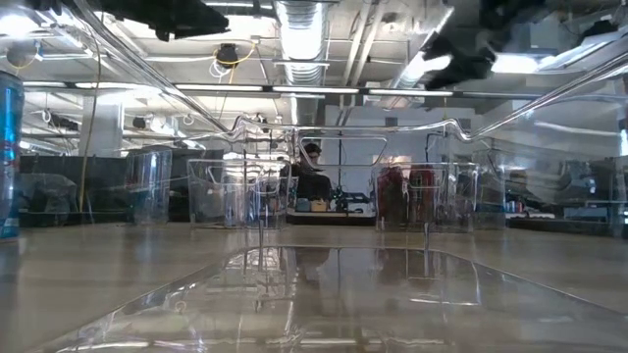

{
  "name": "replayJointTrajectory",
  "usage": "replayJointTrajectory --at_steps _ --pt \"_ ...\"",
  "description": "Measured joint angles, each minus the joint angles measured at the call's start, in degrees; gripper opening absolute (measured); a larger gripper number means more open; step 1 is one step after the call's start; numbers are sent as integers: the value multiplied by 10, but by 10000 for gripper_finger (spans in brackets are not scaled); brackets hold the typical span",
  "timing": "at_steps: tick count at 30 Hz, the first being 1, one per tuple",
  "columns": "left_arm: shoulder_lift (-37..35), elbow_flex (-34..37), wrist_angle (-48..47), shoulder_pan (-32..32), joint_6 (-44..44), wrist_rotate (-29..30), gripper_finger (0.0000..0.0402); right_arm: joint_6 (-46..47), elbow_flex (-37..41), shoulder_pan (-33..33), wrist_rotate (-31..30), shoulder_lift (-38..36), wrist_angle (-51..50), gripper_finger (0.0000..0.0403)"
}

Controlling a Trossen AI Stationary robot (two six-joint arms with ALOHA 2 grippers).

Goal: Sort soda cans
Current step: Put the bottom right blue soda can into the bottom transparent bin

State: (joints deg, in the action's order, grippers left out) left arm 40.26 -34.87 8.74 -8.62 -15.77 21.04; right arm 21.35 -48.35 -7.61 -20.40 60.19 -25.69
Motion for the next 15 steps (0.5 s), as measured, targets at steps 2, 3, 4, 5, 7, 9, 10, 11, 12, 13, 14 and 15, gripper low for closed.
replayJointTrajectory --at_steps 2,3,4,5,7,9,10,11,12,13,14,15 --pt "8 0 7 0 -9 0 164 50 -9 -3 -1 -5 -66 391" --pt "13 0 15 0 -10 0 164 72 -13 -5 -1 -8 -90 391" --pt "16 0 22 0 -11 0 164 90 -17 -8 -1 -10 -108 391" --pt "21 0 30 0 -11 0 164 103 -20 -11 -1 -11 -120 391" --pt "29 0 53 0 -14 0 164 118 -26 -17 0 -11 -136 391" --pt "38 0 66 0 -16 1 164 126 -31 -25 4 -11 -145 391" --pt "42 0 71 0 -16 1 164 128 -34 -30 6 -10 -147 391" --pt "46 0 74 0 -19 1 164 131 -38 -34 10 -10 -149 391" --pt "50 0 79 0 -23 1 164 131 -42 -38 18 -10 -155 391" --pt "54 0 83 0 -28 1 164 132 -47 -40 34 -10 -167 391" --pt "59 0 87 0 -32 1 164 132 -55 -40 54 -9 -181 391" --pt "62 0 90 0 -35 1 164 135 -64 -39 75 -9 -192 391"
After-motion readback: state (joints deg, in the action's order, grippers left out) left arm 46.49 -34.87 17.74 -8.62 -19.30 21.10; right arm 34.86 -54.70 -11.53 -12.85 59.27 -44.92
